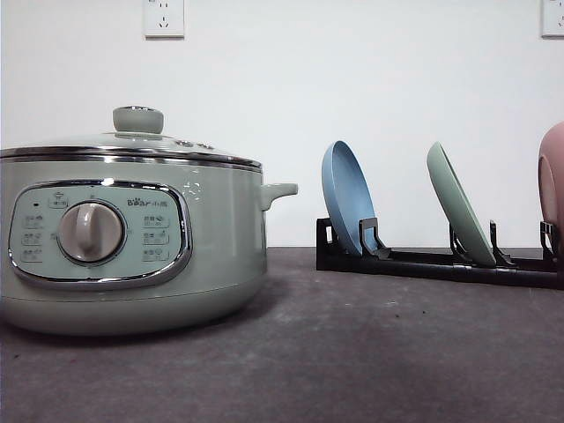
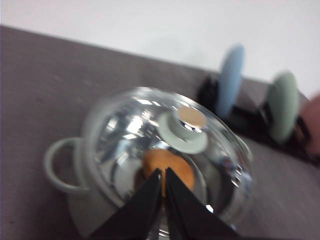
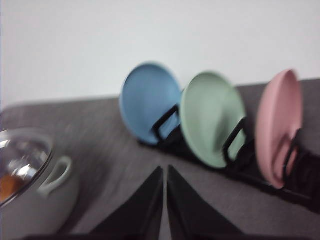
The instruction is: Transfer potato from steamer to green plate
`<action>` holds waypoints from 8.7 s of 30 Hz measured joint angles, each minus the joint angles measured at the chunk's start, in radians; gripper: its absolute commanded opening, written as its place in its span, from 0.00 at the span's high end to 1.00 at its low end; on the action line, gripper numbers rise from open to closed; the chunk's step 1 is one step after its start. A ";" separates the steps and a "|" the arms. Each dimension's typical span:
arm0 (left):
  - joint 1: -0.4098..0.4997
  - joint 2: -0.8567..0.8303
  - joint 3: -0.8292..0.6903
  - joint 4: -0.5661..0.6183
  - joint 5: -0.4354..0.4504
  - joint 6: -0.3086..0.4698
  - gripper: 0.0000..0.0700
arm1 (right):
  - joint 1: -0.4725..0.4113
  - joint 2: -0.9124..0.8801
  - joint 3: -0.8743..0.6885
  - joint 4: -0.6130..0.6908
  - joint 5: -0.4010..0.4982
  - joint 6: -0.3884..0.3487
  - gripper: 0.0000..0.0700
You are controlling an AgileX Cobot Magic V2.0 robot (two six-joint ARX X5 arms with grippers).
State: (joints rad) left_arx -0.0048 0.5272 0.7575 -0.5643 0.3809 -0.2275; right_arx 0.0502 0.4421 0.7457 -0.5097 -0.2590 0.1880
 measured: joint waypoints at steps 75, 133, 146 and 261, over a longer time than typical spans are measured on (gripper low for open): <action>-0.040 0.206 0.191 -0.235 0.162 0.211 0.11 | 0.000 1.327 0.931 -0.055 -0.128 0.000 0.22; -0.040 0.206 0.191 -0.236 0.162 0.211 0.11 | 0.187 1.007 1.014 -0.354 -0.034 -0.152 0.99; -0.040 0.206 0.191 -0.236 0.162 0.211 0.11 | 0.477 0.960 0.940 -0.659 0.251 -0.288 0.99; -0.258 0.678 0.744 -0.361 -0.159 0.267 0.12 | 0.585 0.852 0.503 -0.159 -0.289 -0.185 0.48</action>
State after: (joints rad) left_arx -0.2627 1.2055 1.5017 -0.9254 0.2222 0.0399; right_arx 0.6350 1.2945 1.2488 -0.6683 -0.5480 0.0032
